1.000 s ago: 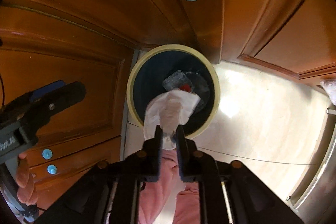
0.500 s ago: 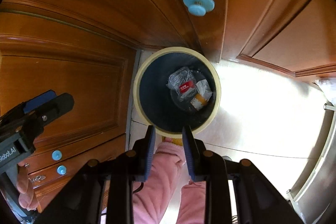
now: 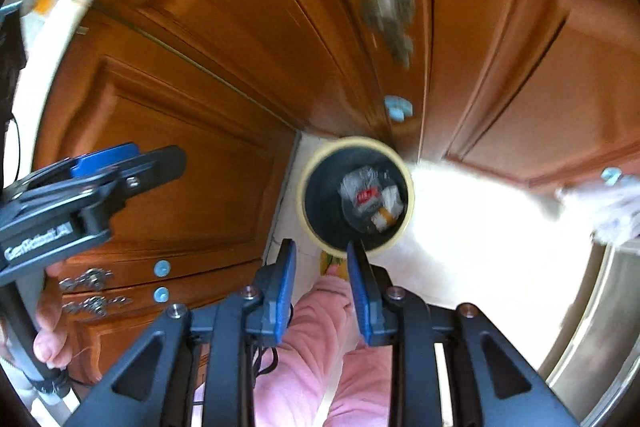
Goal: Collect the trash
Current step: 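Open both tools over the bin to drop the cup and tissue, then raise both open tools back up toward the trash on the counter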
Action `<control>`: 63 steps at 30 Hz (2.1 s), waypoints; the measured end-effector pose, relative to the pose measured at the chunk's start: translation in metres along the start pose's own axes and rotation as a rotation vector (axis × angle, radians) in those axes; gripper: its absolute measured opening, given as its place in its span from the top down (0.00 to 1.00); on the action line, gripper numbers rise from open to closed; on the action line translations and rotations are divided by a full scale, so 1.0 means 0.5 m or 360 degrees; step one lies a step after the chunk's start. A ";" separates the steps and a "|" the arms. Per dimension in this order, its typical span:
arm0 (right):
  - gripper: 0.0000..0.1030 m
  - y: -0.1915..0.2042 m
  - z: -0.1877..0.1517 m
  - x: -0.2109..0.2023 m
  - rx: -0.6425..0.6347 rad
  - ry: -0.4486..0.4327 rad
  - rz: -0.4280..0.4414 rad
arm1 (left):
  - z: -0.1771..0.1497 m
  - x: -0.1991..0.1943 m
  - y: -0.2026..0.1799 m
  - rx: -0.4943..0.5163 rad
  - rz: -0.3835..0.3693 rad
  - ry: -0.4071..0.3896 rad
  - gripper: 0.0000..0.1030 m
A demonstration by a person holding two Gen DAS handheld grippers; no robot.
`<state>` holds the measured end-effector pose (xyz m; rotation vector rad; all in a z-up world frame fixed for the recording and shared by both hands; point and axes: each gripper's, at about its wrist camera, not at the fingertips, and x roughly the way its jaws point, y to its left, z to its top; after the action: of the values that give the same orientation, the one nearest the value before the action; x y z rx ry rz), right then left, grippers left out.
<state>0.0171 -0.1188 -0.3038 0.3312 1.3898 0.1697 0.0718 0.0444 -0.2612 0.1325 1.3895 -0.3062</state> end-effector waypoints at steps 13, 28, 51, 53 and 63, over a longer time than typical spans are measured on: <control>0.74 0.064 0.030 -0.335 -0.0189 -0.0526 -0.0005 | 0.077 -0.328 -0.061 0.0044 0.0006 -0.0539 0.32; 0.74 0.068 0.121 -0.565 -0.0191 -0.0977 -0.0085 | 0.180 -0.560 -0.116 0.0117 0.0018 -0.0987 0.27; 0.74 0.089 0.356 -0.639 -0.0027 -0.1085 -0.0136 | 0.407 -0.601 -0.045 0.0094 0.0032 -0.1109 0.15; 0.74 0.094 0.372 -0.634 -0.0006 -0.1077 -0.0151 | 0.429 -0.592 -0.031 0.0099 0.0035 -0.1104 0.15; 0.74 0.094 0.440 -0.594 0.0108 -0.1011 -0.0158 | 0.504 -0.508 0.050 0.0031 0.0022 -0.0993 0.15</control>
<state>0.1838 -0.1952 0.0203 0.3342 0.7810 -0.0654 0.2795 0.0340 0.0311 0.0541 0.7672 -0.3155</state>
